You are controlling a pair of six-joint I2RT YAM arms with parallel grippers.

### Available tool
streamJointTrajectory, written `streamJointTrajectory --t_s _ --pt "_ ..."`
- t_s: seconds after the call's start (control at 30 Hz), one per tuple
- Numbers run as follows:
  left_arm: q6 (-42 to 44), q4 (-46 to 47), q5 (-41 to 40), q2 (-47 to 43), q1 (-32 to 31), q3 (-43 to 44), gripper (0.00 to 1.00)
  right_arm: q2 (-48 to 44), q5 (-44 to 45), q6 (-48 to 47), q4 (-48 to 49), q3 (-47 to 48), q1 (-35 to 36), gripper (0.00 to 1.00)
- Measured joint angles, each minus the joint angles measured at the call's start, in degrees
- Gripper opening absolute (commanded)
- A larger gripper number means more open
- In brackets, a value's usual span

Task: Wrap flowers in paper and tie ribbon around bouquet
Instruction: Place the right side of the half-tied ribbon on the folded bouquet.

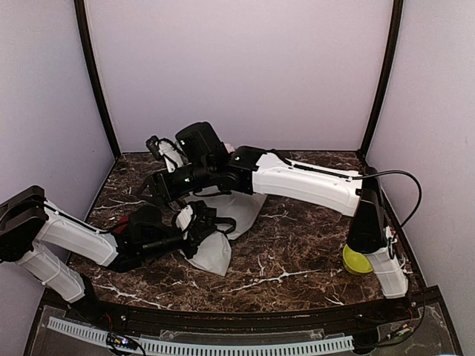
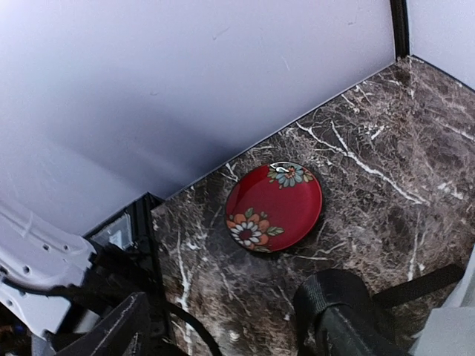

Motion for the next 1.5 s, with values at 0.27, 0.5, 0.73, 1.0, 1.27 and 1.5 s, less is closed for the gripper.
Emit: streamJointTrajectory --t_s 0.27,0.5,0.73,1.0,1.27,1.5 --pt "0.0 0.7 0.0 0.5 0.0 -0.3 0.00 -0.8 3.4 -3.4 -2.8 -0.5 -0.3 0.95" --pt "0.0 0.8 0.0 0.6 0.0 -0.3 0.00 -1.6 9.3 -5.0 -5.4 -0.5 -0.5 0.91" --pt "0.0 0.8 -0.2 0.6 0.0 -0.3 0.00 -0.4 22.2 -10.5 -13.8 3.1 -0.6 0.87" --pt "0.2 0.8 -0.3 0.6 0.0 -0.3 0.00 -1.0 1.2 -13.9 -9.1 -1.7 -1.9 0.91" --pt "-0.5 0.9 -0.3 0.8 -0.3 -1.0 0.00 -12.2 -6.4 -5.0 5.0 -22.7 -8.3 0.89" --pt "-3.2 2.1 -0.4 0.7 -0.4 -1.2 0.00 -25.0 -11.1 -5.6 14.3 -38.5 -15.6 0.74"
